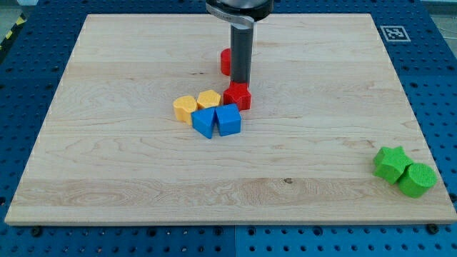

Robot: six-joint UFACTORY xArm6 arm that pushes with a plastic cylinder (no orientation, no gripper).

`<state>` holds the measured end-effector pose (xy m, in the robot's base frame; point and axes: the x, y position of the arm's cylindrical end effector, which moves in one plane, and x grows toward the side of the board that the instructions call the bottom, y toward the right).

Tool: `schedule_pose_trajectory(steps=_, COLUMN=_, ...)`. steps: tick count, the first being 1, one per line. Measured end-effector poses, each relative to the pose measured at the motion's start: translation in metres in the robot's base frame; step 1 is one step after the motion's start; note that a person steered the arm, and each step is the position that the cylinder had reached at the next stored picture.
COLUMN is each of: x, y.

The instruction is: Add red circle into group of blocks

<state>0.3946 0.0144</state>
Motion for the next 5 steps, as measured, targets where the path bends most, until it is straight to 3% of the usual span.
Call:
schedule_pose_trajectory(steps=3, x=-0.012, y=0.011)
schedule_pose_trajectory(steps=5, x=-0.071, y=0.025)
